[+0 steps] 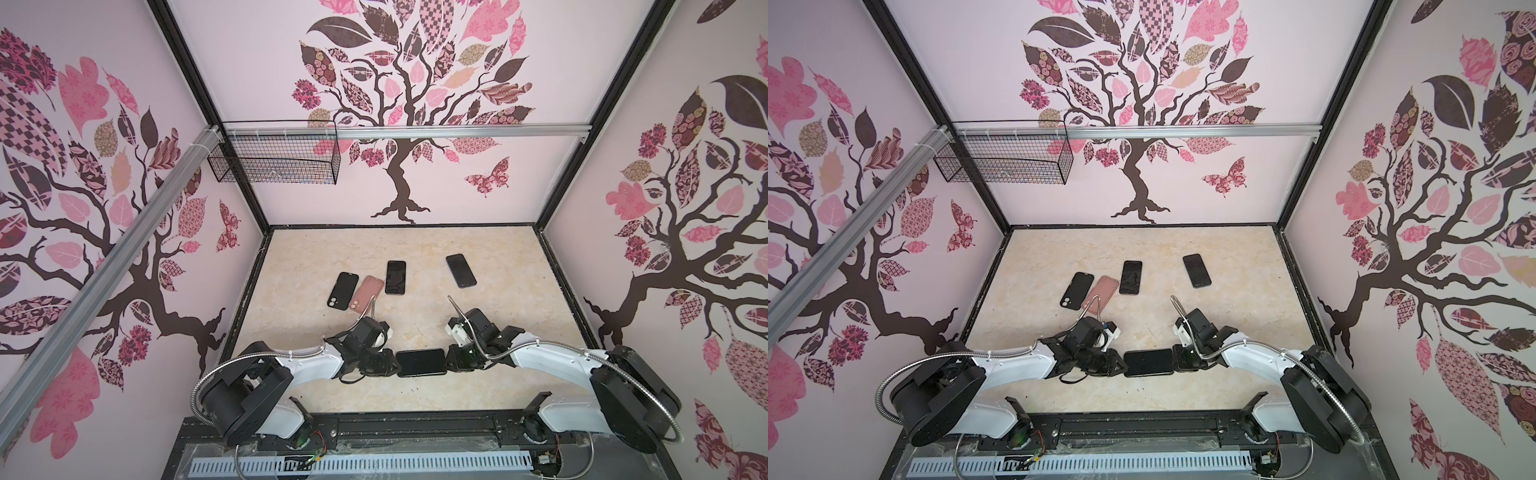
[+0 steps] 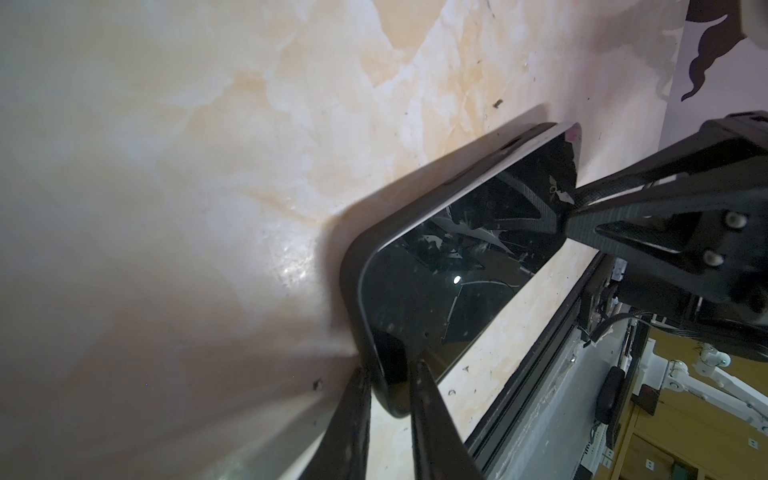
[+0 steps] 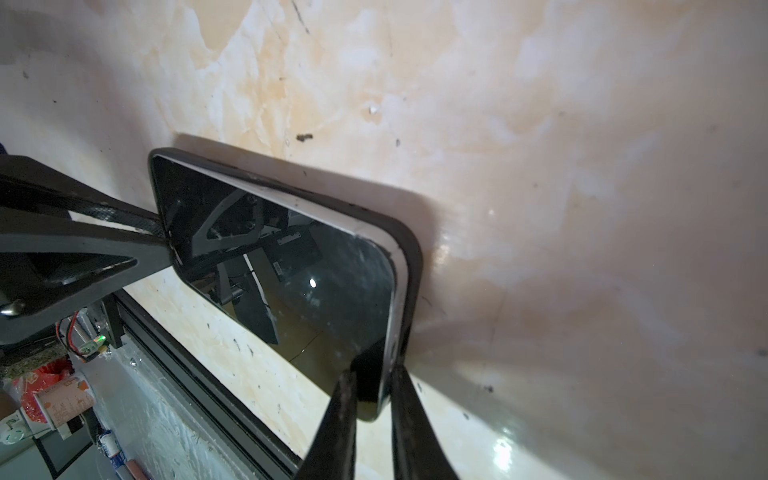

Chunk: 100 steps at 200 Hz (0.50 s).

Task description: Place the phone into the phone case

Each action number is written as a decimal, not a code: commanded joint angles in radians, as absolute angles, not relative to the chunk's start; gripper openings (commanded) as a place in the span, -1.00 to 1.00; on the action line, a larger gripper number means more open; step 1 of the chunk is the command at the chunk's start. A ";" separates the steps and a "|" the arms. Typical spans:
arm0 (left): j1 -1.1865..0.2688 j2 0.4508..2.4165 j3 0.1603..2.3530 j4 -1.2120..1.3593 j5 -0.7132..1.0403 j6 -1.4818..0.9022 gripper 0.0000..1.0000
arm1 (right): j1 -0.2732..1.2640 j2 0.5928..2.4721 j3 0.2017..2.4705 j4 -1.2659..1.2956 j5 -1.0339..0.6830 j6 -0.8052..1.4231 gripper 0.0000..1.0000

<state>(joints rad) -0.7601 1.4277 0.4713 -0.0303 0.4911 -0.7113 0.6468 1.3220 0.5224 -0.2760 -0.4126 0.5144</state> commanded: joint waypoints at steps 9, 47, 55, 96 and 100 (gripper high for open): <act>-0.777 1.457 0.469 -0.016 0.485 -0.712 -0.58 | 0.673 1.389 0.478 -0.237 -0.402 0.507 -0.67; -0.780 1.481 0.470 0.001 0.484 -0.712 -0.60 | 0.687 1.436 0.466 -0.209 -0.387 0.510 -0.69; -0.781 1.486 0.469 0.006 0.485 -0.714 -0.60 | 0.689 1.448 0.463 -0.204 -0.384 0.510 -0.70; -0.784 1.492 0.463 0.017 0.483 -0.716 -0.60 | 0.709 1.487 0.459 -0.187 -0.364 0.515 -0.74; -0.784 1.492 0.463 0.018 0.483 -0.716 -0.61 | 0.711 1.493 0.459 -0.184 -0.361 0.515 -0.75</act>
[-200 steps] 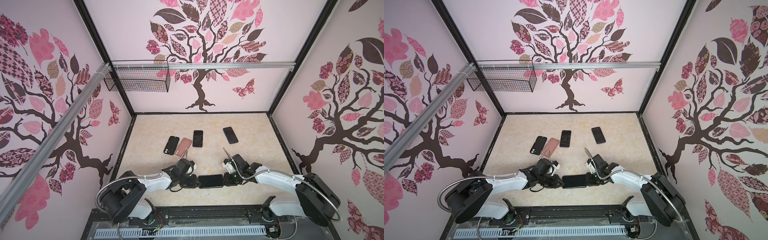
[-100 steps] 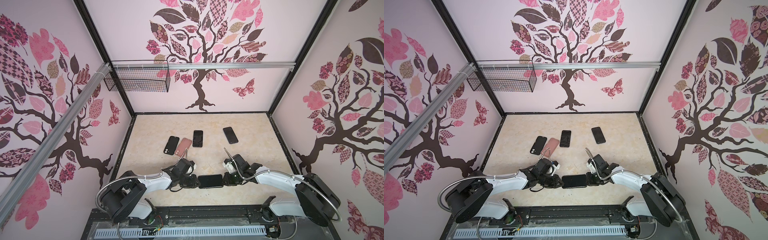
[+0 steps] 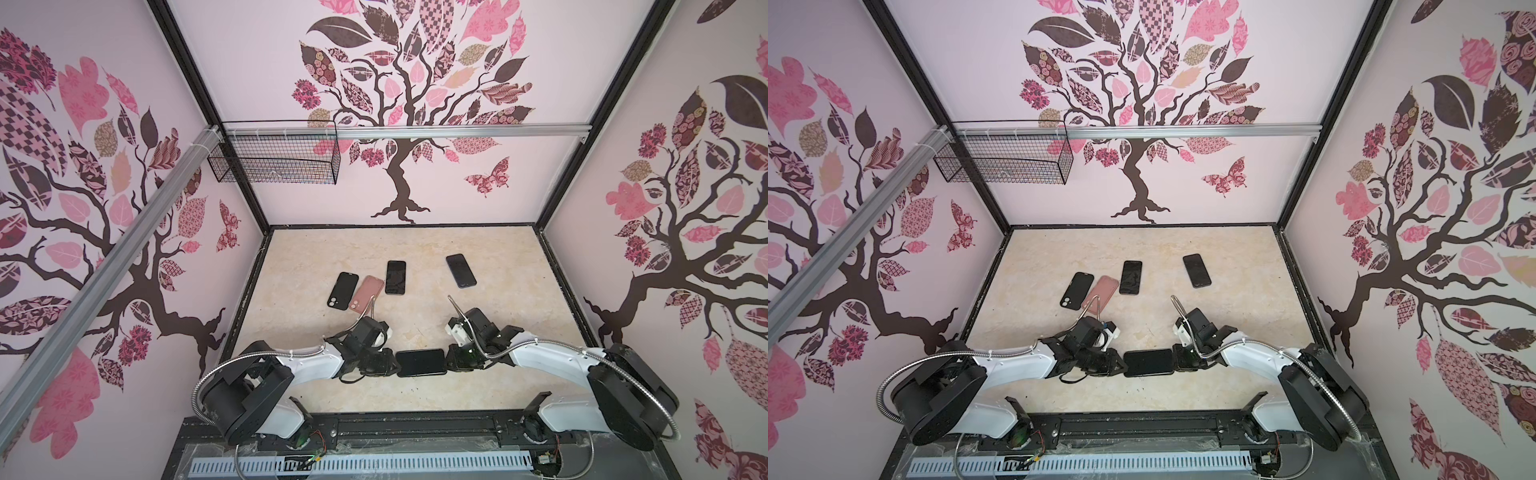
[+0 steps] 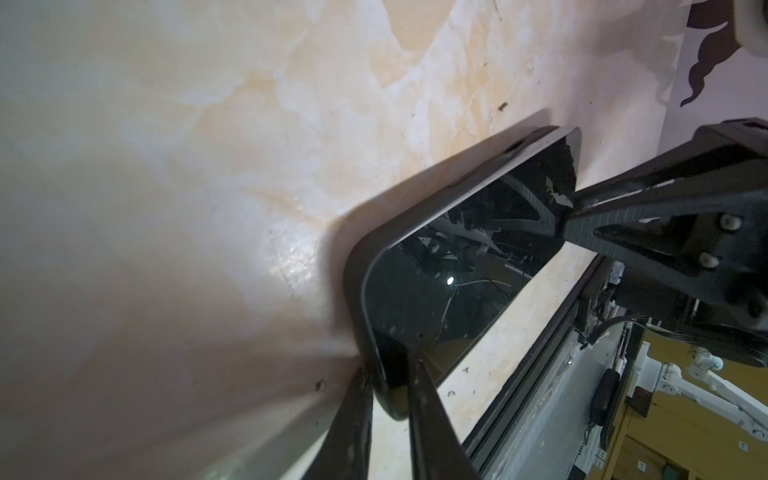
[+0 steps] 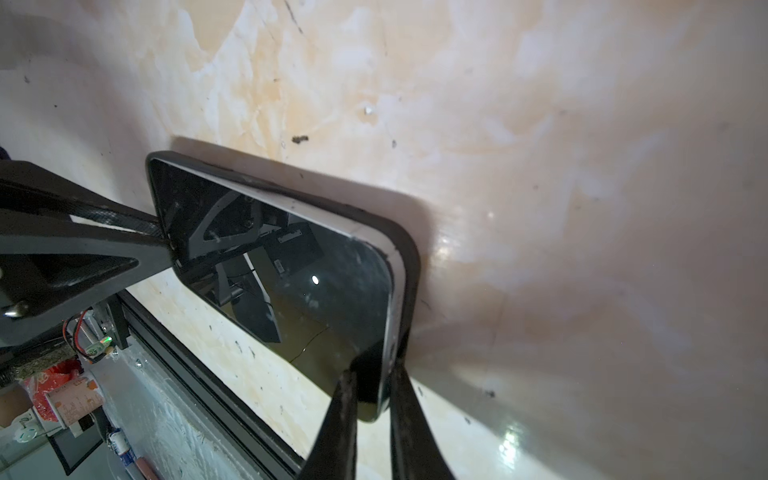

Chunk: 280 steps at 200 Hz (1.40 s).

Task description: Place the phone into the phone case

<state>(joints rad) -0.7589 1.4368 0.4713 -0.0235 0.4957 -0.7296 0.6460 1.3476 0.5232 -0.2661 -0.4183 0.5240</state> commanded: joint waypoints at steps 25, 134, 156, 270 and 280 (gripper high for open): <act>-0.785 1.491 0.456 0.026 0.482 -0.721 -0.61 | 0.738 1.533 0.462 -0.167 -0.344 0.524 -0.77; -0.790 1.473 0.431 0.031 0.464 -0.731 -0.60 | 0.810 1.678 0.494 -0.142 -0.251 0.551 -0.86; -0.788 1.468 0.428 0.031 0.455 -0.734 -0.61 | 0.814 1.693 0.506 -0.157 -0.215 0.560 -0.88; -0.788 1.416 0.395 -0.001 0.379 -0.747 -0.60 | 0.847 1.641 0.591 -0.305 -0.059 0.581 -0.78; -0.788 1.417 0.395 0.000 0.375 -0.750 -0.60 | 0.847 1.619 0.605 -0.331 -0.044 0.578 -0.77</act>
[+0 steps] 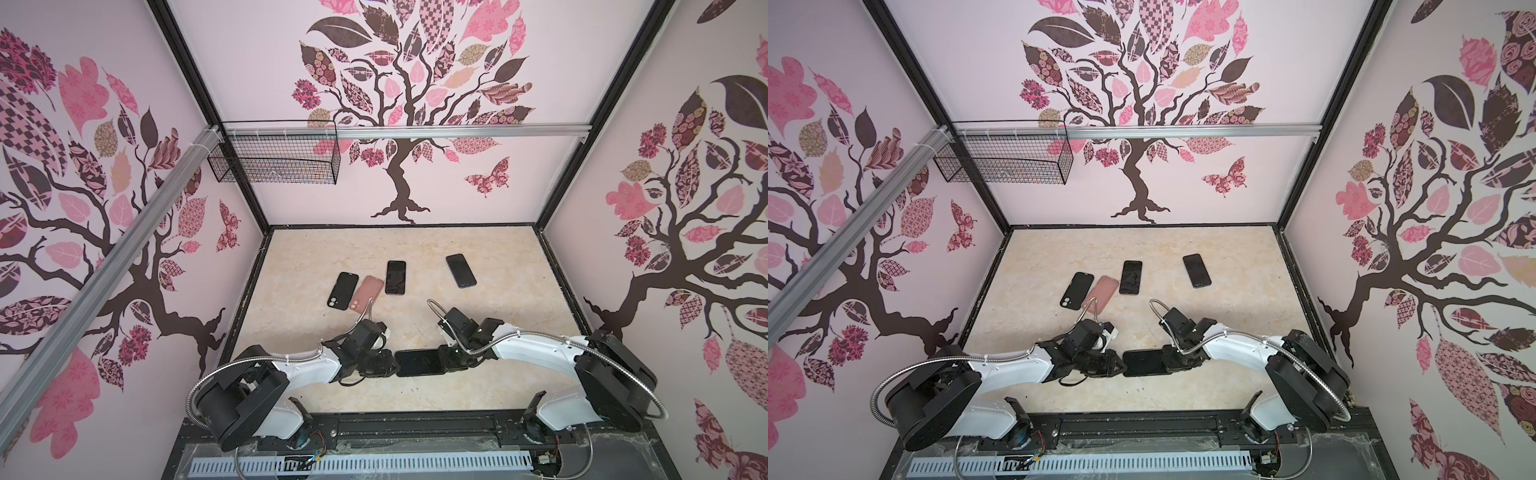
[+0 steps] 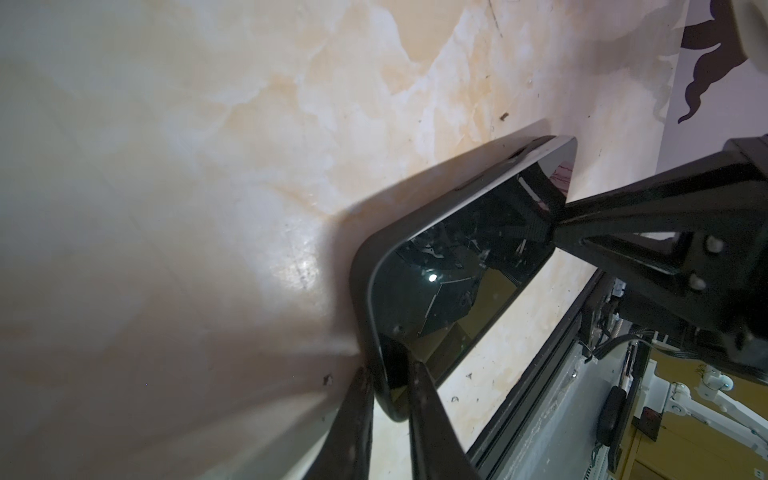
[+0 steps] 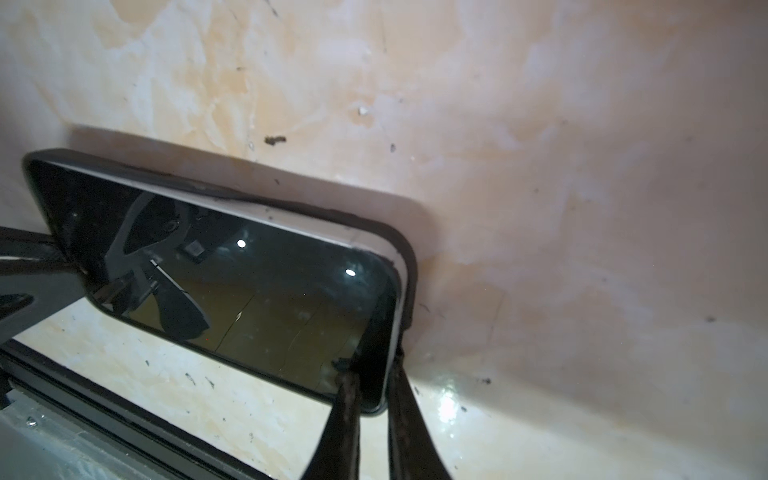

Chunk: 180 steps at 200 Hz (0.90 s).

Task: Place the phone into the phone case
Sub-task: 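Slide both grippers along the case rims pressing the phone in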

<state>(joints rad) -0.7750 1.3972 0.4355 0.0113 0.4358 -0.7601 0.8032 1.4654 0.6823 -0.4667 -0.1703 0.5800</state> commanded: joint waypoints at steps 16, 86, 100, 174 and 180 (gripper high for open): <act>-0.789 1.414 0.389 0.006 0.371 -0.755 -0.61 | 0.847 1.591 0.626 -0.373 -0.031 0.569 -0.77; -0.789 1.371 0.364 0.002 0.342 -0.768 -0.61 | 0.848 1.512 0.730 -0.504 0.002 0.534 -0.70; -0.788 1.365 0.363 0.002 0.342 -0.770 -0.62 | 0.848 1.497 0.751 -0.527 0.005 0.527 -0.67; -0.786 1.310 0.402 -0.036 0.327 -0.776 -0.46 | 0.777 1.427 0.808 -0.547 -0.053 0.480 -0.64; -0.785 1.308 0.406 -0.037 0.326 -0.778 -0.42 | 0.766 1.420 0.809 -0.542 -0.066 0.472 -0.64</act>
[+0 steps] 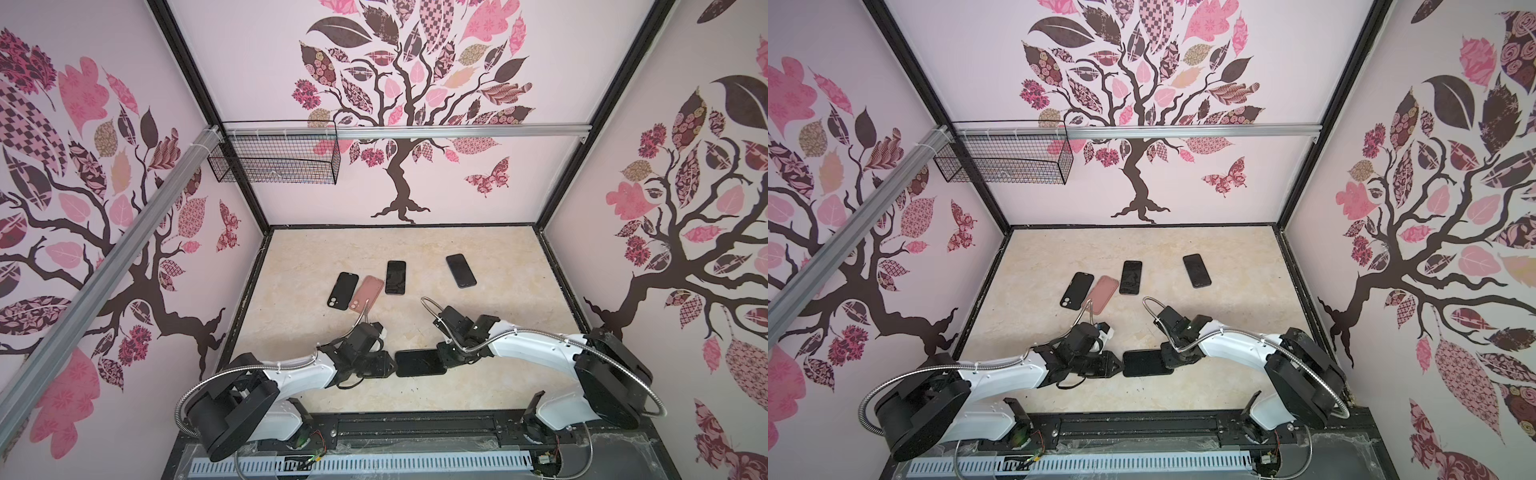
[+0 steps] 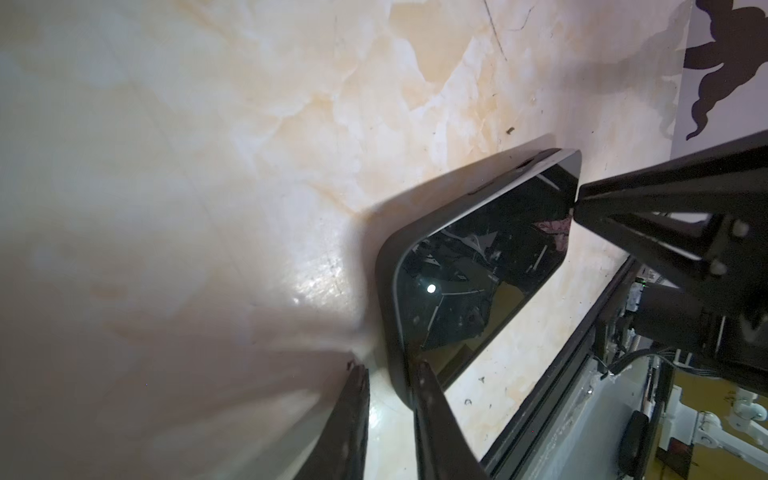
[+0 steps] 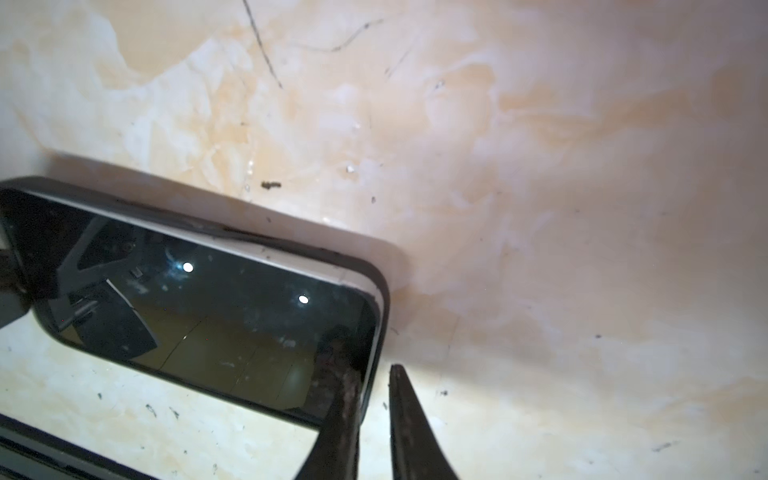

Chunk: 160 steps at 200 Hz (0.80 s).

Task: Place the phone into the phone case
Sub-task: 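Slide both grippers along the case rims pressing the phone in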

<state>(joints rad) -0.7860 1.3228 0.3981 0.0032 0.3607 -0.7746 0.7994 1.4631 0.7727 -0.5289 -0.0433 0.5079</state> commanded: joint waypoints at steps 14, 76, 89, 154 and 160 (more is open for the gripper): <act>-0.784 1.306 0.418 -0.039 0.324 -0.778 -0.36 | 0.745 1.402 0.803 -0.526 -0.102 0.456 -0.63; -0.776 1.343 0.475 -0.054 0.325 -0.766 -0.32 | 0.673 1.366 0.754 -0.443 -0.238 0.417 -0.63; -0.776 1.359 0.487 -0.054 0.327 -0.761 -0.34 | 0.672 1.379 0.744 -0.427 -0.244 0.418 -0.63; -0.775 1.424 0.536 -0.061 0.344 -0.739 -0.46 | 0.669 1.438 0.713 -0.398 -0.194 0.417 -0.69; -0.775 1.431 0.538 -0.061 0.345 -0.738 -0.47 | 0.669 1.444 0.712 -0.395 -0.196 0.414 -0.69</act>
